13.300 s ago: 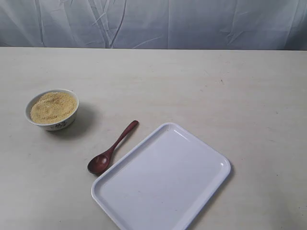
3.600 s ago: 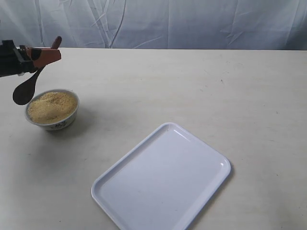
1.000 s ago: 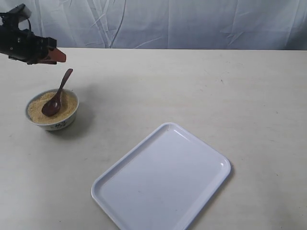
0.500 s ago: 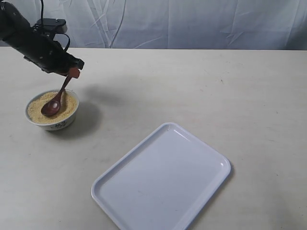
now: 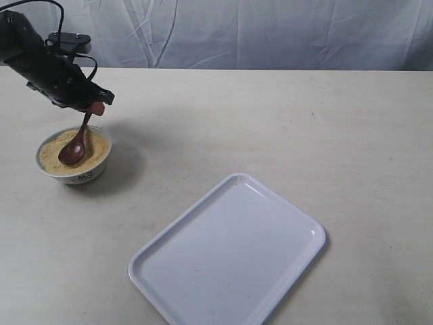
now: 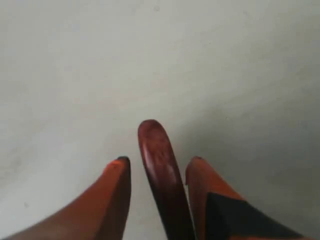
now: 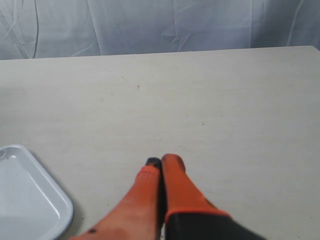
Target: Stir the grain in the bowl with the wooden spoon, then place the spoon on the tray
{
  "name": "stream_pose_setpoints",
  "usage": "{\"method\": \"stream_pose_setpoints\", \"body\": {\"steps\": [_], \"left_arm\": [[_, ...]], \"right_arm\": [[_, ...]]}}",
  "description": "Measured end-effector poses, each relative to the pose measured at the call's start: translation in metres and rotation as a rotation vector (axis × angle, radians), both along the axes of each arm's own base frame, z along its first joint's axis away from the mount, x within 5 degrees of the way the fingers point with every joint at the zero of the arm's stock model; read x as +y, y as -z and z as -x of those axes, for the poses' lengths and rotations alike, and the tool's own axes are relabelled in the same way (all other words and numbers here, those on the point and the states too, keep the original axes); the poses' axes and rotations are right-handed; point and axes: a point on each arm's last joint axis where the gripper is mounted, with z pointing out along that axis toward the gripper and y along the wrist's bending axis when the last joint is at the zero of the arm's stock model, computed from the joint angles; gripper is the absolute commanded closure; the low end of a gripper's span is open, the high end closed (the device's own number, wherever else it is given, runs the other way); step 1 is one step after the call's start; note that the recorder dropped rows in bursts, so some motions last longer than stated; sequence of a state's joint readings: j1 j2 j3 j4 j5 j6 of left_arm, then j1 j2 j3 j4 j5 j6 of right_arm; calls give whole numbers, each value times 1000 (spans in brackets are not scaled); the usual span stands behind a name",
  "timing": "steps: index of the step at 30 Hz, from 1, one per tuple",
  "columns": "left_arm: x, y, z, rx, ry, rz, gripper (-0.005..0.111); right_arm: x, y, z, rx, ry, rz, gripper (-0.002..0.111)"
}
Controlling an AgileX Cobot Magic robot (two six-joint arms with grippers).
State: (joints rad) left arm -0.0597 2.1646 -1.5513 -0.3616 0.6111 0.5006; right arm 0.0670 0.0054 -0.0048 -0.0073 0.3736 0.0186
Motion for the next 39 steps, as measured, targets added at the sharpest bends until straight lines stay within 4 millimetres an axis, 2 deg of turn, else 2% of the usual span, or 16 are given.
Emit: {"method": "stream_pose_setpoints", "body": {"steps": [4, 13, 19, 27, 34, 39], "left_arm": [[8, 1, 0, 9, -34, -19, 69], [46, 3, 4, 84, -162, -16, 69], [60, 4, 7, 131, -216, 10, 69], [56, 4, 9, 161, -249, 80, 69], [55, -12, 10, 134, -268, 100, 69], [63, -16, 13, 150, -305, 101, 69]], "right_arm": [[0, 0, 0, 0, 0, 0, 108], [0, 0, 0, 0, 0, 0, 108], [0, 0, 0, 0, 0, 0, 108], [0, 0, 0, 0, 0, 0, 108], [0, 0, 0, 0, 0, 0, 108], [0, 0, 0, 0, 0, 0, 108]]}}
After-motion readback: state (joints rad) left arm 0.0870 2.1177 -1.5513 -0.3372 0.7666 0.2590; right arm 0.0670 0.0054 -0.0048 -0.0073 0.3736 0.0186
